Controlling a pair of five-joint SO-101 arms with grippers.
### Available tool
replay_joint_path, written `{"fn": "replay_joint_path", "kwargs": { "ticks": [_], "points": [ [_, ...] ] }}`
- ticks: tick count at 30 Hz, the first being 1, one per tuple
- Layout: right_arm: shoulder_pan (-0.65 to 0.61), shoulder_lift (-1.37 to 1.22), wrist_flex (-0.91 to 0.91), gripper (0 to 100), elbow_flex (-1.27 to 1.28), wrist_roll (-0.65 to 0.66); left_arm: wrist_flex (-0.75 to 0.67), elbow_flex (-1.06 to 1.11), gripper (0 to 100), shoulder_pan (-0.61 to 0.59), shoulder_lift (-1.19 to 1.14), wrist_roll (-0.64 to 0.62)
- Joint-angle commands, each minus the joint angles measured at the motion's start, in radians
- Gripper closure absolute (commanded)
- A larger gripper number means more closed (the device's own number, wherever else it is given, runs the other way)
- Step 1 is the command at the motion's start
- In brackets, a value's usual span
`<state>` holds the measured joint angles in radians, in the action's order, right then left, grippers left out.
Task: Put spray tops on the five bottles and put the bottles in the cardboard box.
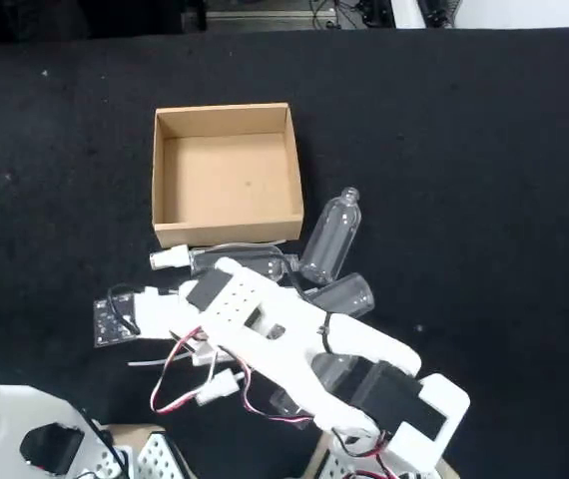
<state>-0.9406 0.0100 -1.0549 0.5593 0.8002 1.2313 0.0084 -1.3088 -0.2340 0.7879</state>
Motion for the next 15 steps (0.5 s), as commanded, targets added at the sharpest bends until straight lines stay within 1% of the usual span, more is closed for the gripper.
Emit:
{"fn": "replay_joint_path", "kwargs": {
  "ticks": [1,4,13,15],
  "points": [
    [0.014,0.021,-0.114,79.1,-0.134,0.057,-0.015,-0.058,97,0.004,0.006,0.015],
    [0.014,0.002,-0.164,79.1,-0.211,0.057,-0.015,-0.058,97,0.002,0.011,0.015],
    [0.012,-0.176,-0.127,79.2,-0.219,0.055,-0.015,-0.058,97,0.002,0.011,0.015],
    [0.011,-0.185,-0.126,81.9,-0.219,0.055,-0.015,-0.058,97,0.002,0.011,0.015]
  ]
}}
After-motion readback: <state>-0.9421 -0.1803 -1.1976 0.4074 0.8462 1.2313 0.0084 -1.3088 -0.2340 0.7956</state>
